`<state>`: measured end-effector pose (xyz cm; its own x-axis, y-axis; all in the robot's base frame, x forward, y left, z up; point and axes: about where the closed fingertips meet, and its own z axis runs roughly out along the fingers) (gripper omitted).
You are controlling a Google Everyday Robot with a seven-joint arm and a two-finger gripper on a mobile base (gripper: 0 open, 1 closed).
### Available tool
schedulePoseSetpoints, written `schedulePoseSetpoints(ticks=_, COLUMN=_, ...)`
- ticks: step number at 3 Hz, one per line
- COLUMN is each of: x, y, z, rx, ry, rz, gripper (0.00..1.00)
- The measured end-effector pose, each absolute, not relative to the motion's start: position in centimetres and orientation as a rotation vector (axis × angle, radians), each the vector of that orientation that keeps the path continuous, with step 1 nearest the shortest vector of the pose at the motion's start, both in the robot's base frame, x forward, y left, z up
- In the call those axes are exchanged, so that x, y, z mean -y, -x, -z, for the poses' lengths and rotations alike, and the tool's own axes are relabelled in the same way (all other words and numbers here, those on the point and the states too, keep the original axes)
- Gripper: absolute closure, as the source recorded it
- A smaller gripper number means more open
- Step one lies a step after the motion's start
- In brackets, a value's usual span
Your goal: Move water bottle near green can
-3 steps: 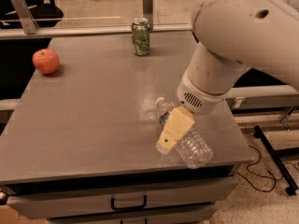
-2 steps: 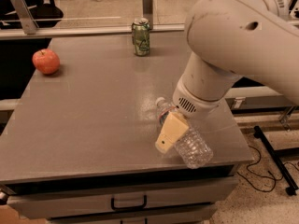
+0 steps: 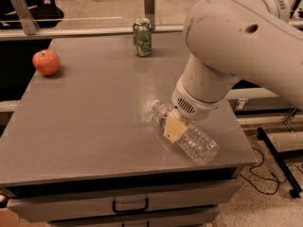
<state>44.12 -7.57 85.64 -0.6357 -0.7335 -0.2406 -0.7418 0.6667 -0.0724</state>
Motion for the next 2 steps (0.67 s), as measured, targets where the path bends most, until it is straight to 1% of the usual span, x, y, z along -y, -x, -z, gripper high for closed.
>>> schedulePoseSetpoints(ticks=1, x=8.3, y=-45.3, z=-86.0, rx=-2.614, ry=1.169, rz=-0.024, gripper=0.88)
schedulePoseSetpoints(ticks=2, x=11.1, y=-48.9, z=-90.1, rx=-2.511, ry=1.122, rz=0.077, gripper=1.00)
